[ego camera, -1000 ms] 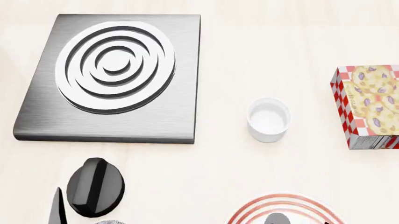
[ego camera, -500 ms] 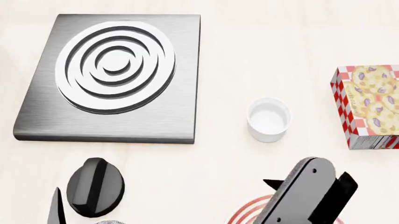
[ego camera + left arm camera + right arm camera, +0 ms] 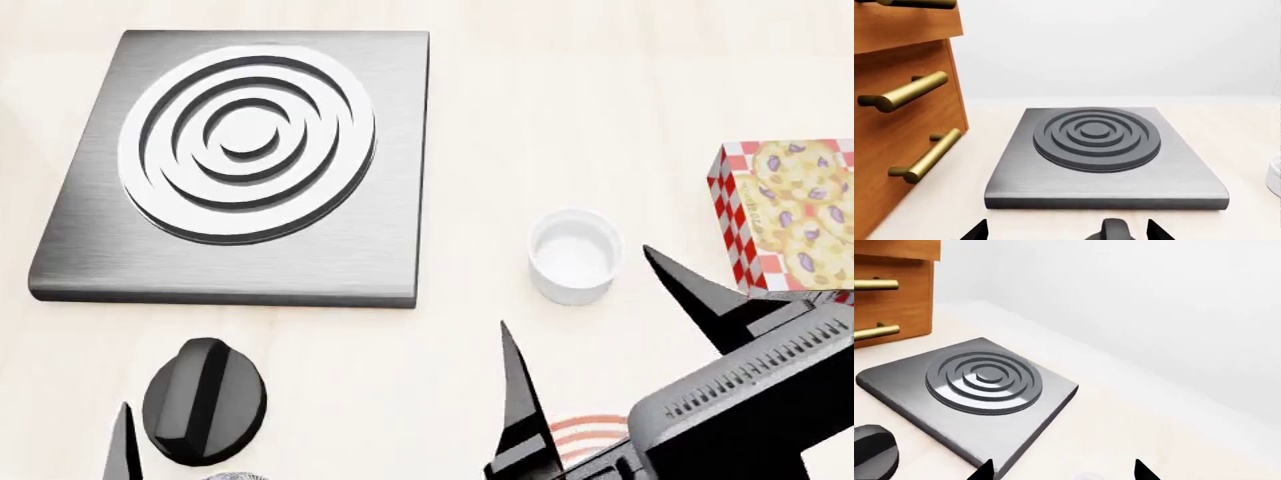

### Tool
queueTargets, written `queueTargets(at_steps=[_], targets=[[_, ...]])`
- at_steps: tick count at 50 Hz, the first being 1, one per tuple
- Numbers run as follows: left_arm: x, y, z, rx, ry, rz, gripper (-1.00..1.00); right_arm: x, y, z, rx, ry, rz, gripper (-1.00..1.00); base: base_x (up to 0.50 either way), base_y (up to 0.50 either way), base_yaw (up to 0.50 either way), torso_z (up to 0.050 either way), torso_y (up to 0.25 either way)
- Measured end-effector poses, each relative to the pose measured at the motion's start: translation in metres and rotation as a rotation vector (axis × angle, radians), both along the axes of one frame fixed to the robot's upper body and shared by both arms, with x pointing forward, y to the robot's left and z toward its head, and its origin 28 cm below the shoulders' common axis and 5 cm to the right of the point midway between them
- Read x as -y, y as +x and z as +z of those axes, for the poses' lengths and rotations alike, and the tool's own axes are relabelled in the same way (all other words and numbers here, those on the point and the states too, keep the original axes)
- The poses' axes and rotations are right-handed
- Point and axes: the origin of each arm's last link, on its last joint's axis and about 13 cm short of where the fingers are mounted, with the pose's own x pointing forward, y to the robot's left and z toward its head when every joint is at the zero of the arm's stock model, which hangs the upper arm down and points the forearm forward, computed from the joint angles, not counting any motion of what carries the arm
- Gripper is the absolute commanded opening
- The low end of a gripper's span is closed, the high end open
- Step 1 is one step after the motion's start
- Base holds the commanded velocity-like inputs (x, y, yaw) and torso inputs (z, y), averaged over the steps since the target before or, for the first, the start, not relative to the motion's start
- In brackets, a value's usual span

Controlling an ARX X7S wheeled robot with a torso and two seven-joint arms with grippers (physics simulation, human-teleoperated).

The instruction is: Pick the akita bowl on the ramekin and place it on the plate.

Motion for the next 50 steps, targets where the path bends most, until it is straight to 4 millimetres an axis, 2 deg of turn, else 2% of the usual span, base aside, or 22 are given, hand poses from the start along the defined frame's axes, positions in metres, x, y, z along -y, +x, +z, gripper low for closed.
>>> queueTargets(at_steps=[5,23,37,50], targets=[[0.000,0.001,-0.001,-0.004,-0.001,-0.004,1.00,-0.002,0.003,-0.007,0.061,0.054,-0.053,1.00,0.00,0.00,0.00,0.000,0.033],[0.000,0.001,-0.003,-0.006,-0.001,-0.016,1.00,-0.005,0.010,-0.027,0.211,0.229,-0.156,1.00,0.00,0.00,0.00,0.000,0.249],[0.000,0.001,-0.003,0.006,-0.010,-0.032,1.00,-0.002,0.001,-0.030,0.334,0.343,-0.181,1.00,0.00,0.00,0.00,0.000,0.250],[0.000,0.000,-0.001,0.021,-0.014,-0.040,1.00,-0.002,-0.013,-0.024,0.430,0.421,-0.170,1.00,0.00,0.00,0.00,0.000,0.250]])
